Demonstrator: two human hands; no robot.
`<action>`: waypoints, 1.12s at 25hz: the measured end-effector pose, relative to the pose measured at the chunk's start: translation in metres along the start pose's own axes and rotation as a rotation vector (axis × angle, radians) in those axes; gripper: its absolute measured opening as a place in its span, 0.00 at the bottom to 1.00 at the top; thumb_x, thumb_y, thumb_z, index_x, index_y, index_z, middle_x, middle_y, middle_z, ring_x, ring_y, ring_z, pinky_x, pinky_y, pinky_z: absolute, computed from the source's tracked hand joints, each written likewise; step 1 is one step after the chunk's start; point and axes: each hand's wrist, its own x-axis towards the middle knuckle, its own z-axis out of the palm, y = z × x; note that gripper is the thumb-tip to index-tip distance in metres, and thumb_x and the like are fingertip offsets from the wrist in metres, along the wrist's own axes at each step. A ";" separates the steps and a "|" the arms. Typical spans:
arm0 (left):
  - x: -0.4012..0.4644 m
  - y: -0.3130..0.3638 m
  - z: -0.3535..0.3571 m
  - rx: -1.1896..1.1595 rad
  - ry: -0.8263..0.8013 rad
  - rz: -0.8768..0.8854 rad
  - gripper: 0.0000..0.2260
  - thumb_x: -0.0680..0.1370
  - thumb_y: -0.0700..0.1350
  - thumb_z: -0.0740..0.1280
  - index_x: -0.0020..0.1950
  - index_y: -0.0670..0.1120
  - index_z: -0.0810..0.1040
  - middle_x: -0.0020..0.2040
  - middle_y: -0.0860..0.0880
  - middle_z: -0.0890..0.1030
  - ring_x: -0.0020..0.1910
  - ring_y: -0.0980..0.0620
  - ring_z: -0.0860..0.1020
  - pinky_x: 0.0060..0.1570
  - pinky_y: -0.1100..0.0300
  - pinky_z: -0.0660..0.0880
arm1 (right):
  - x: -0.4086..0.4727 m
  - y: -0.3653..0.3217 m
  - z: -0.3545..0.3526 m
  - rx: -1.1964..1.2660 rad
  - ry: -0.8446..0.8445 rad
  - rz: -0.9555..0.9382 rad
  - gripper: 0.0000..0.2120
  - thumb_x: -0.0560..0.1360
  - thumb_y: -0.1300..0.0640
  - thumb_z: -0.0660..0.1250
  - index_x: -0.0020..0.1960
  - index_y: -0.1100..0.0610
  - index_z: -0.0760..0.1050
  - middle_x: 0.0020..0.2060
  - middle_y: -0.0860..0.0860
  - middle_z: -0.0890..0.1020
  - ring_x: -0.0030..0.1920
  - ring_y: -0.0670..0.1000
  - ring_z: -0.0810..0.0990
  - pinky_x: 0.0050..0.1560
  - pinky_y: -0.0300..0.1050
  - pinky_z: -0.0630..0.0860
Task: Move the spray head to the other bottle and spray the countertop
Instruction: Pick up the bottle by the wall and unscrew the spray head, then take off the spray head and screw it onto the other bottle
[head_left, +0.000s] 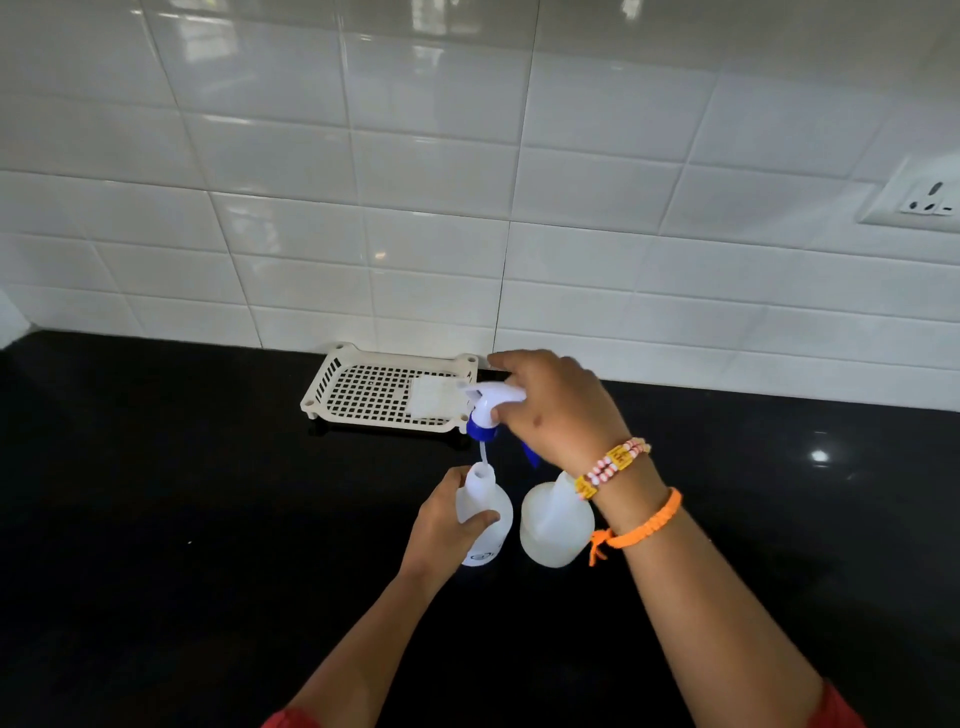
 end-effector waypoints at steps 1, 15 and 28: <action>0.000 0.001 0.001 0.000 -0.001 0.002 0.23 0.71 0.46 0.72 0.63 0.55 0.69 0.54 0.56 0.75 0.55 0.55 0.73 0.53 0.59 0.72 | -0.002 -0.003 -0.011 0.041 0.030 -0.009 0.19 0.70 0.57 0.67 0.61 0.49 0.77 0.52 0.50 0.82 0.51 0.55 0.79 0.46 0.43 0.74; 0.004 0.000 0.002 0.055 -0.009 0.032 0.24 0.71 0.47 0.72 0.65 0.52 0.68 0.58 0.53 0.74 0.57 0.54 0.72 0.53 0.59 0.69 | -0.062 -0.020 -0.083 -0.344 0.068 -0.447 0.10 0.75 0.62 0.63 0.51 0.51 0.79 0.43 0.45 0.84 0.47 0.53 0.78 0.39 0.52 0.77; -0.018 0.035 0.010 0.001 0.145 0.299 0.33 0.72 0.41 0.71 0.73 0.48 0.57 0.74 0.53 0.62 0.76 0.53 0.53 0.71 0.63 0.56 | -0.121 0.037 -0.103 -0.109 0.561 -0.361 0.13 0.73 0.62 0.68 0.57 0.54 0.80 0.50 0.46 0.84 0.49 0.48 0.81 0.51 0.42 0.75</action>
